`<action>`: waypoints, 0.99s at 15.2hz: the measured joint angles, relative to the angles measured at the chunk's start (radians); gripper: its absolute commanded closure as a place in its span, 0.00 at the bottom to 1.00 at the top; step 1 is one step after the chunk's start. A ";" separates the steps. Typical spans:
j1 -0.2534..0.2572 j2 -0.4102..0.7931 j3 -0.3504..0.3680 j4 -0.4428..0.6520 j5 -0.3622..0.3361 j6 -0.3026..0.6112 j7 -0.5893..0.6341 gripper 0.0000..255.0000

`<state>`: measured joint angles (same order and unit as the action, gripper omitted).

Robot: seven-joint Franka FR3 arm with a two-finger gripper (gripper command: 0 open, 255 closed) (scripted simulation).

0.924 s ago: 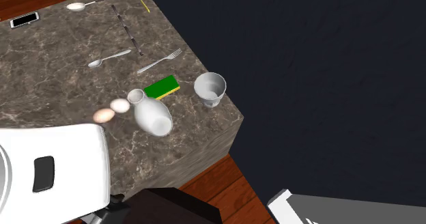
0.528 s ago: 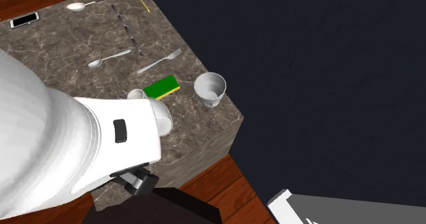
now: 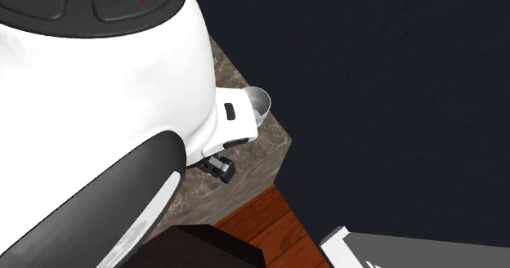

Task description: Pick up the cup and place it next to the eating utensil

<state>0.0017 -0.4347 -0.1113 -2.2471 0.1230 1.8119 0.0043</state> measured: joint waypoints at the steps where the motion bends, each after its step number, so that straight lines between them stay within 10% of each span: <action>1: 0.000 0.032 -0.004 0.014 0.003 0.019 -0.003 0.00; 15: -0.013 0.550 -0.046 0.340 0.093 0.220 -0.067 0.00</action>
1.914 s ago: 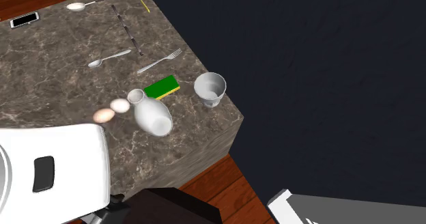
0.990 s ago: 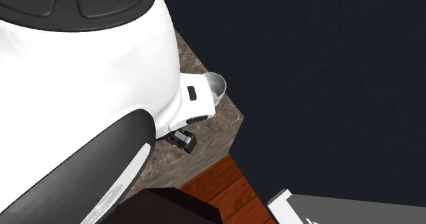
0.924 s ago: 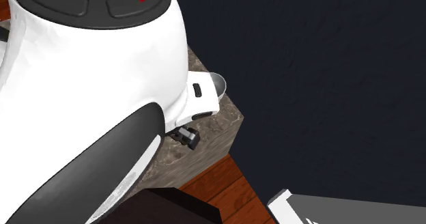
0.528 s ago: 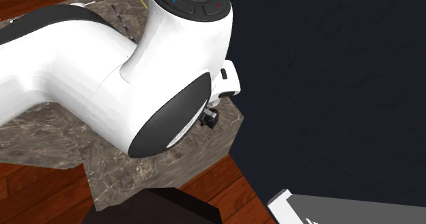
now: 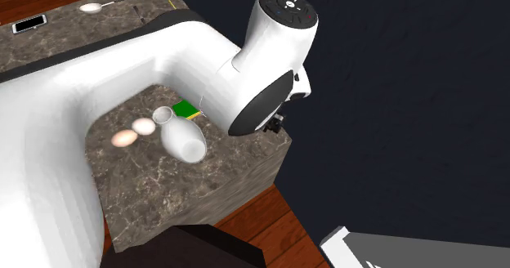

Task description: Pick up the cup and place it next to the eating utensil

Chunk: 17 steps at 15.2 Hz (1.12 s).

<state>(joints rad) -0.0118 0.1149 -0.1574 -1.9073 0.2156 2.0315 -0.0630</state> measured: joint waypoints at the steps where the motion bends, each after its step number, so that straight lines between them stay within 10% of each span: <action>1: -0.005 0.041 -0.002 0.035 0.009 0.006 -0.007 0.00; 4: -0.020 0.146 -0.005 0.140 0.032 0.009 -0.018 0.00; 7: -0.030 0.160 -0.006 0.217 0.050 -0.179 -0.014 0.00; 17: -0.015 0.168 -0.004 0.184 0.066 -0.082 -0.014 0.00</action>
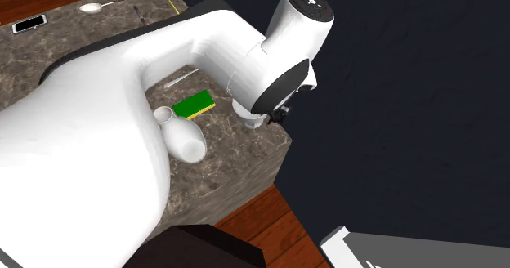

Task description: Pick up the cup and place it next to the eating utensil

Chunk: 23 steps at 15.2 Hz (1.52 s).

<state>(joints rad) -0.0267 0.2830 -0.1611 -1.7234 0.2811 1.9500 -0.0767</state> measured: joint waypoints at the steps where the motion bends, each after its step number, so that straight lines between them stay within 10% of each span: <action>1: 0.005 -0.002 0.001 -0.024 0.000 0.062 -0.005 0.00; 3: 0.005 -0.003 0.001 -0.012 0.003 0.048 0.010 0.00; 4: 0.004 -0.005 0.002 -0.019 0.005 0.052 0.009 1.00; 9: -0.003 0.007 -0.002 0.033 0.007 -0.068 -0.010 1.00; 13: 0.021 0.065 0.015 0.041 0.011 0.008 0.132 1.00; 14: 0.021 0.062 0.015 0.040 0.011 0.016 0.134 0.00; 23: 0.024 0.017 -0.006 -0.097 0.019 0.260 0.175 0.00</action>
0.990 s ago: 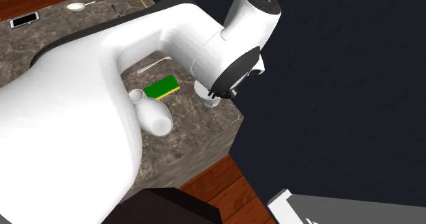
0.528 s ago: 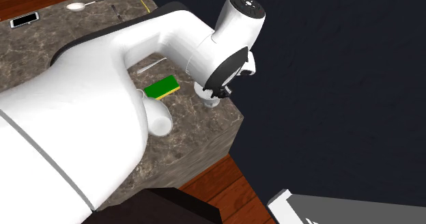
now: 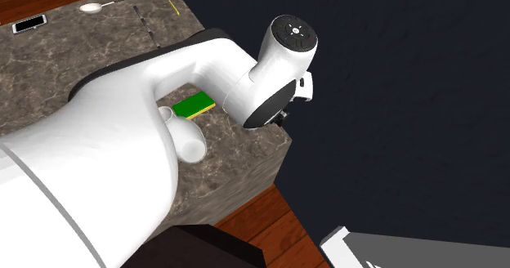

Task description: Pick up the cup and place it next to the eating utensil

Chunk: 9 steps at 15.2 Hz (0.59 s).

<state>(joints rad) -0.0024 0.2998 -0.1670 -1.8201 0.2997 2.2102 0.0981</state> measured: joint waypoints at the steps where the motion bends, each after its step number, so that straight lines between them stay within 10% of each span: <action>1: -0.001 0.001 0.002 -0.002 0.007 0.012 0.001 0.00; 9: -0.007 -0.001 0.011 -0.017 0.014 0.054 -0.003 0.00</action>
<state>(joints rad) -0.0091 0.2986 -0.1556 -1.8369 0.3134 2.2643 0.0946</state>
